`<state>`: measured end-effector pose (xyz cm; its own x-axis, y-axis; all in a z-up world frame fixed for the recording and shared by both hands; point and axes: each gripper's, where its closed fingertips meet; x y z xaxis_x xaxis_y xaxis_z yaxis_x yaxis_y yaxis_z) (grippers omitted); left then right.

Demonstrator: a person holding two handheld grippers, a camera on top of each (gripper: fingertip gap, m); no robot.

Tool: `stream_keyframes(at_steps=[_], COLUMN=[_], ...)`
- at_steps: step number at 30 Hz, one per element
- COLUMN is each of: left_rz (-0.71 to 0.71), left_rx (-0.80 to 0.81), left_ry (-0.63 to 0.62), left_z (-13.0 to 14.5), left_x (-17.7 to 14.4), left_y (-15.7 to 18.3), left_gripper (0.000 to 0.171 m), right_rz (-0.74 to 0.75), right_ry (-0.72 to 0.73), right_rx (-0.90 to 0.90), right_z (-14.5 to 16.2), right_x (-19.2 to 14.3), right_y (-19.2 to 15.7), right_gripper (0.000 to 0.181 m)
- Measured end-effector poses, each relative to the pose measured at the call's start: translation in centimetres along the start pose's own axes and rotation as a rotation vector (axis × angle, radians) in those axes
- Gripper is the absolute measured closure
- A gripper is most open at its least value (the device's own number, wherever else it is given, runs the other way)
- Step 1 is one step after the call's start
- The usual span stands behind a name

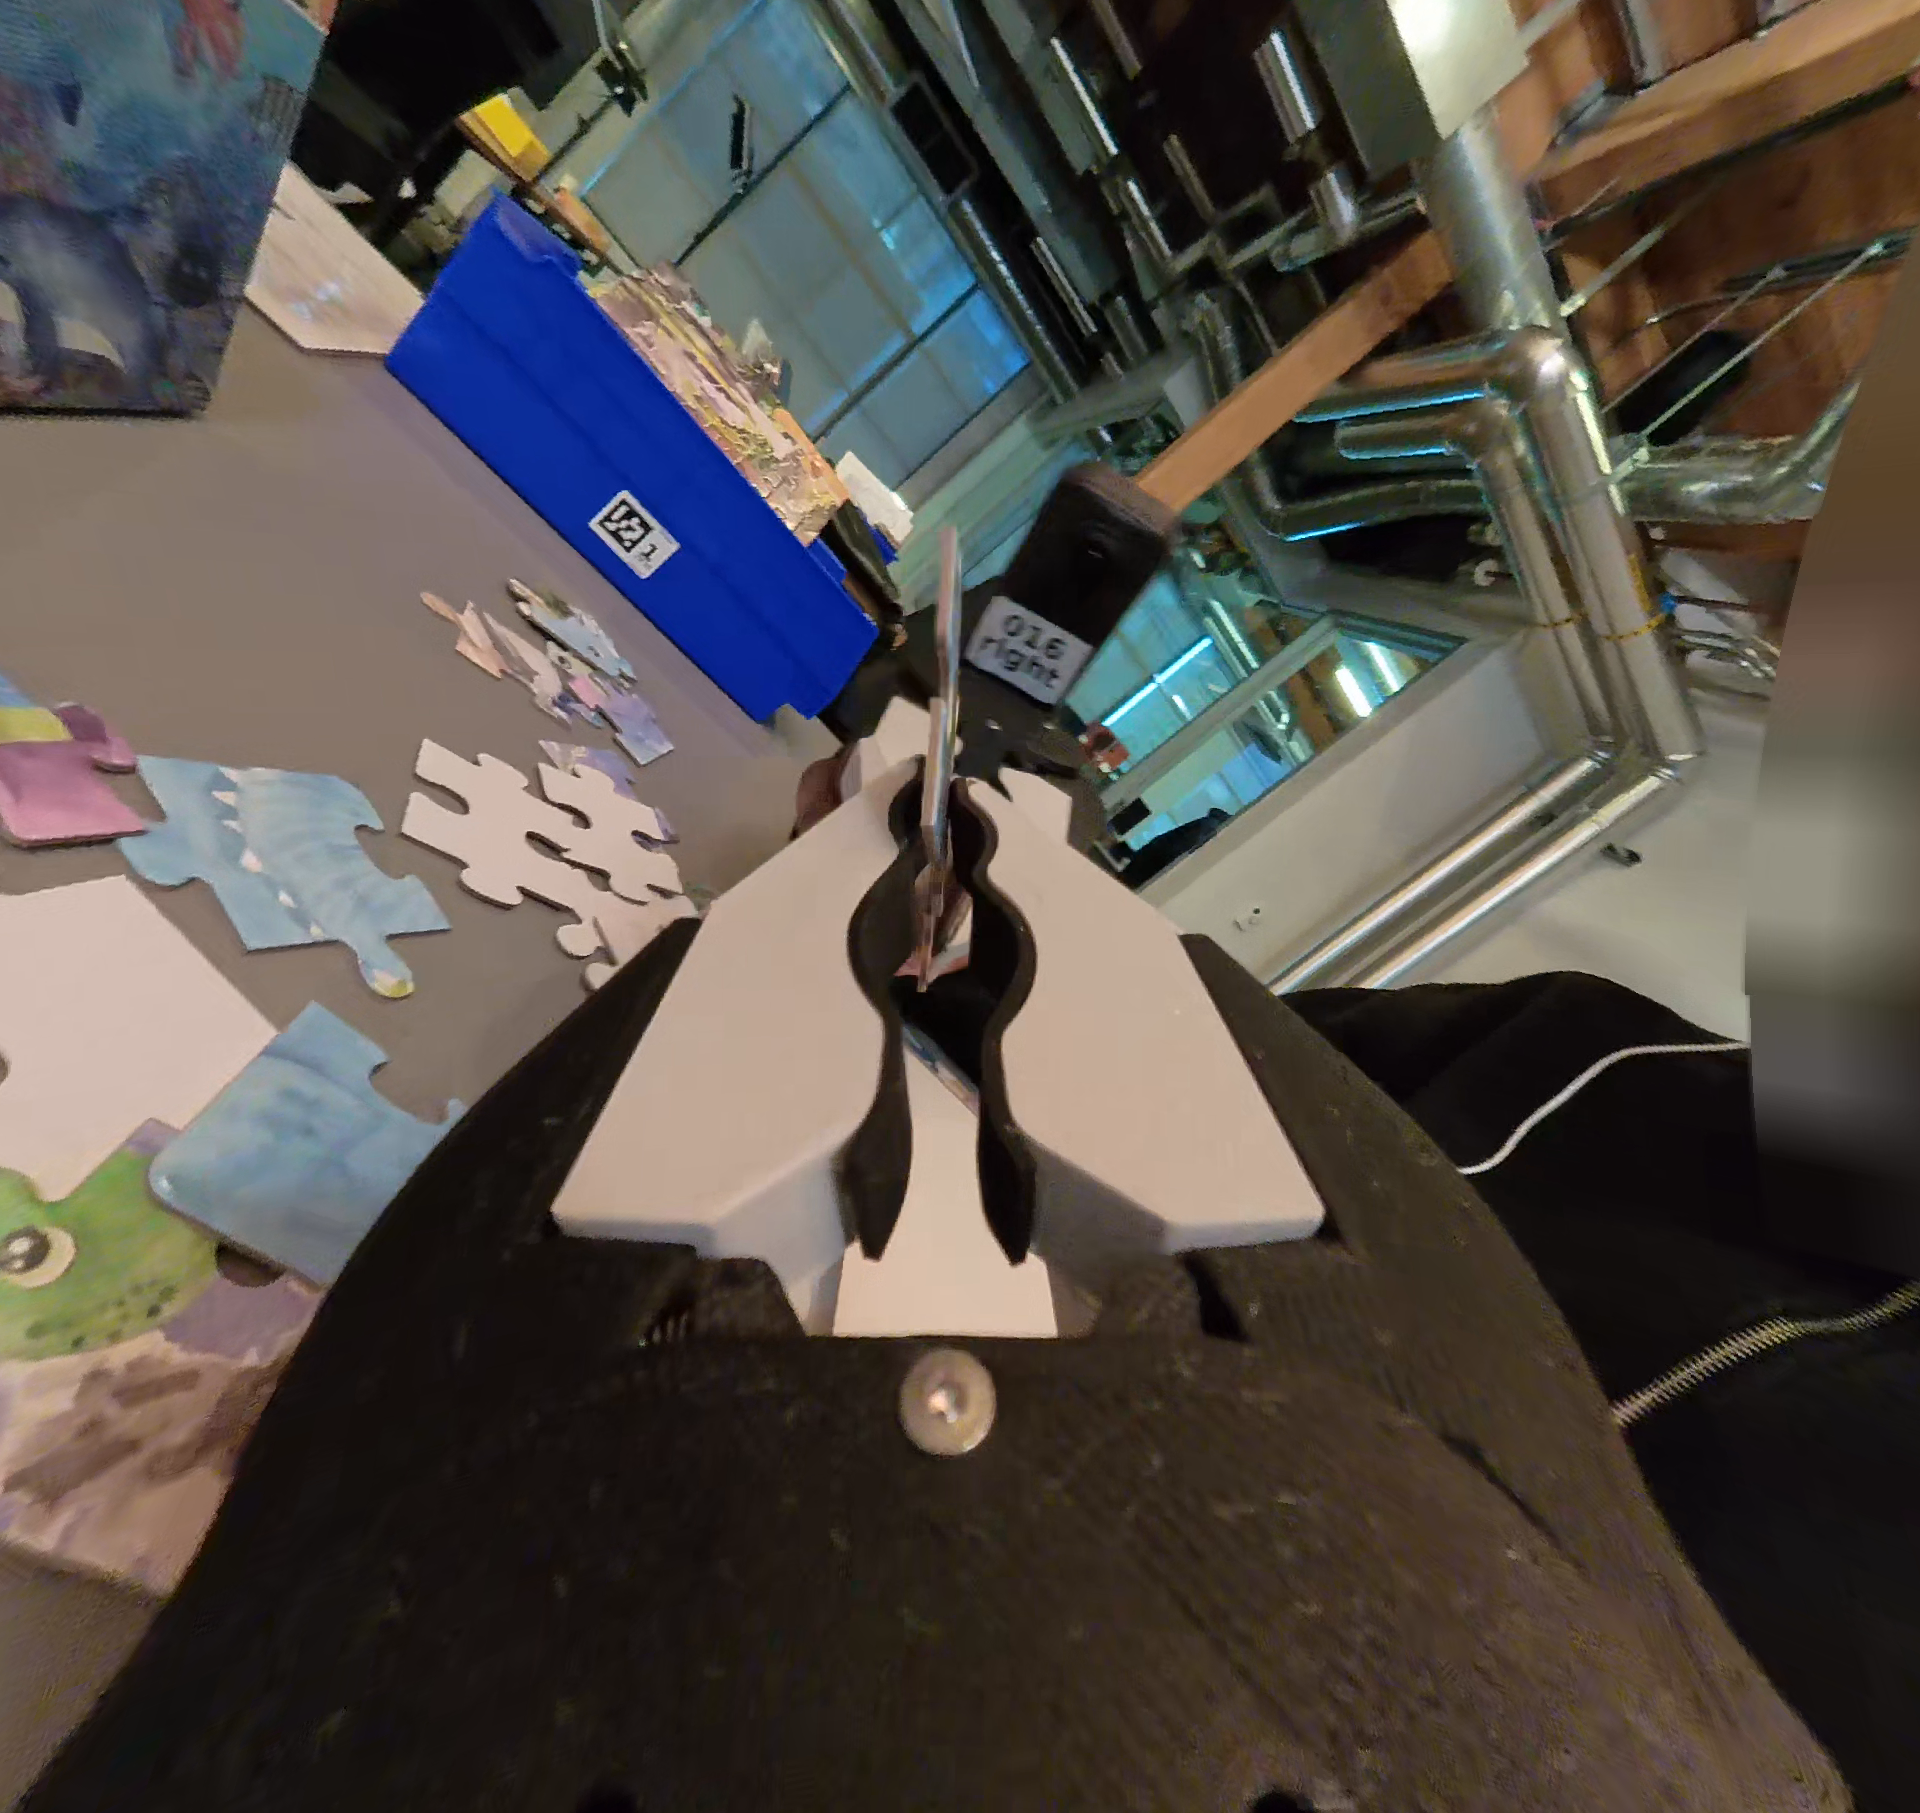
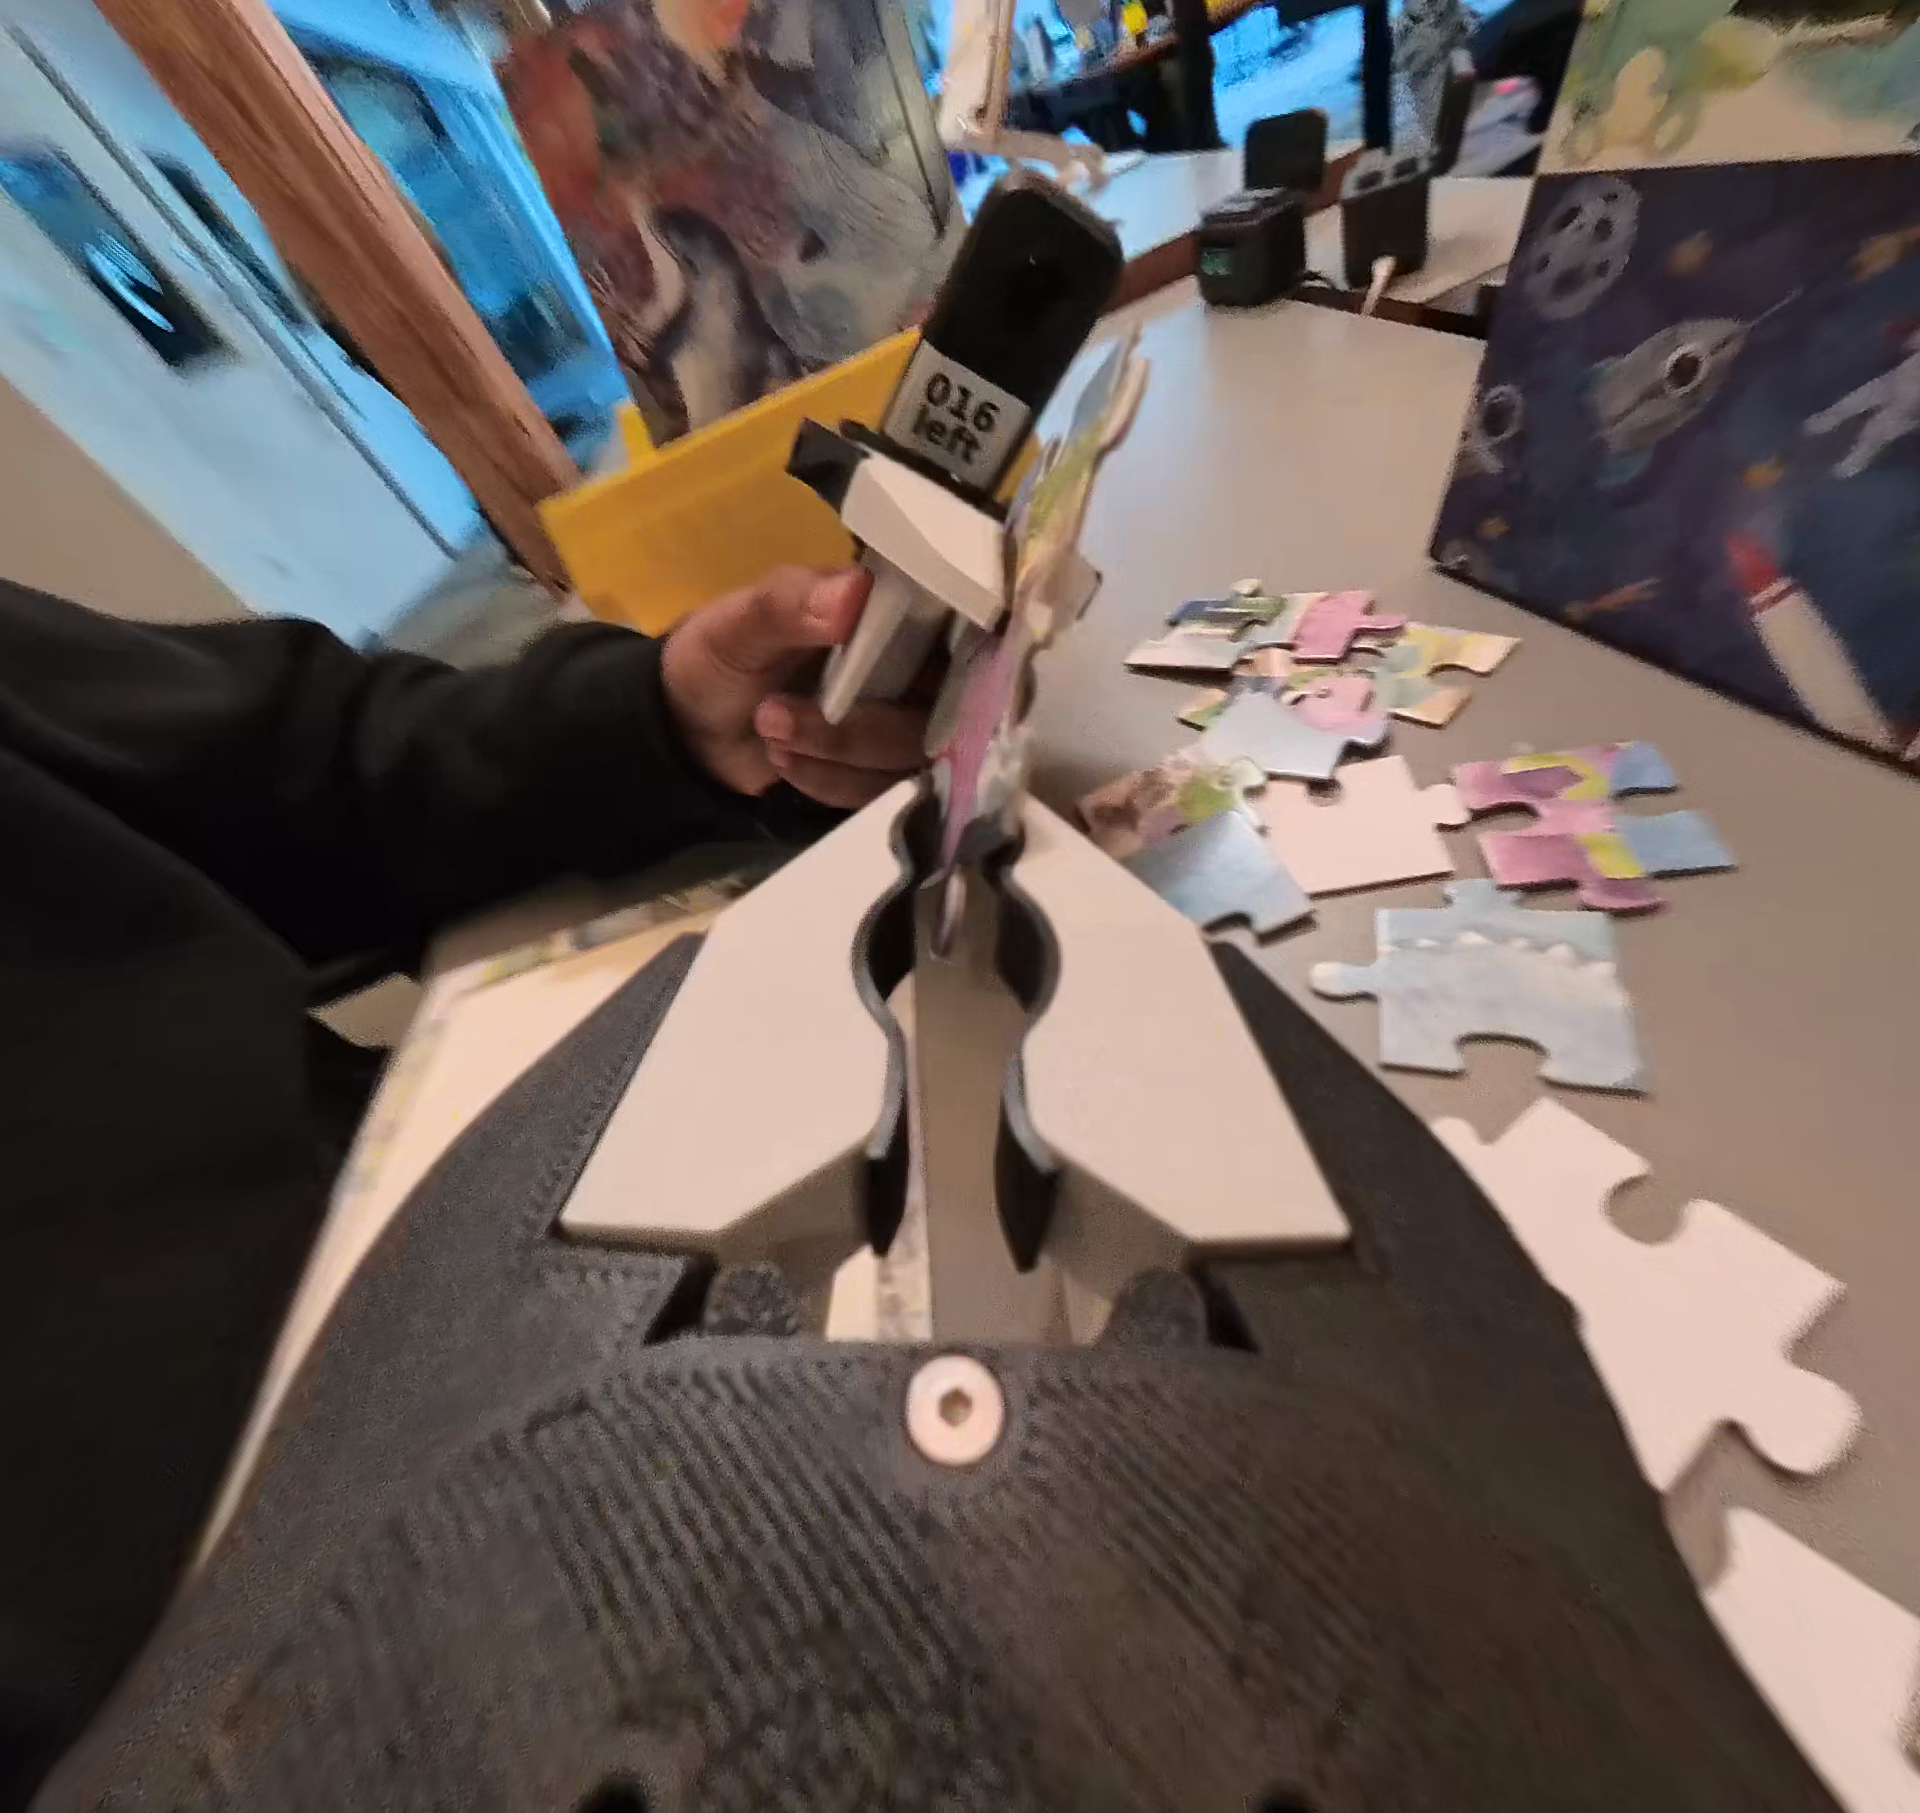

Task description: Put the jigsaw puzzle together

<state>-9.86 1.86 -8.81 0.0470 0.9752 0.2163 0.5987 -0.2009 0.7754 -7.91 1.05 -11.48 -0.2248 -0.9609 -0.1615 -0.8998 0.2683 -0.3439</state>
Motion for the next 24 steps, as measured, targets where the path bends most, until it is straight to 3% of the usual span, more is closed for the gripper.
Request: stream_keyframes(at_steps=[6, 9, 12, 17, 22, 24], left_rz=[0.048, 0.016, -0.140, -0.441, -0.384, -0.425], left_rx=[-0.034, -0.023, 0.142, 0.611, 0.635, 0.680], left_ry=[0.091, 0.065, 0.027, -0.116, -0.110, -0.127], left_z=[-1.5, -1.3, -1.0, -0.3, 0.1, -0.1], left_x=[-0.9, -1.2, -1.1, -0.7, -0.1, -0.2], left_y=[0.5, -0.1, -1.0, -1.4, -0.2, -0.3], left_gripper=[0.171, 0.171, 0.171, 0.171, 0.171, 0.171], right_rz=[-0.048, -0.020, 0.052, 0.092, 0.218, 0.227], right_ry=[0.078, 0.063, 0.017, 0.007, -0.010, 0.007], right_rx=[0.121, 0.140, 0.142, 0.202, 0.191, 0.205], right_z=[-1.0, -1.0, -0.2, 0.2, 0.5, 0.3], right_x=[-1.6, -2.0, -2.0, -2.1, -3.2, -3.7], right_y=[0.9, 1.4, 2.3, 3.1, 5.0, 5.5], right_gripper=[0.181, 0.181, 0.181, 0.181, 0.181, 0.181])
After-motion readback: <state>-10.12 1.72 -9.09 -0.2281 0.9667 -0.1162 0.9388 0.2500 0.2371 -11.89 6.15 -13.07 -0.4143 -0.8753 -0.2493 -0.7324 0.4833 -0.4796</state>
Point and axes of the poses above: each gripper's, where its closed fingertips meet, x out along the fingers, z out of its underside, y = z × x across the jaws, and after that the axes turned 1 degree about -x, right-handed
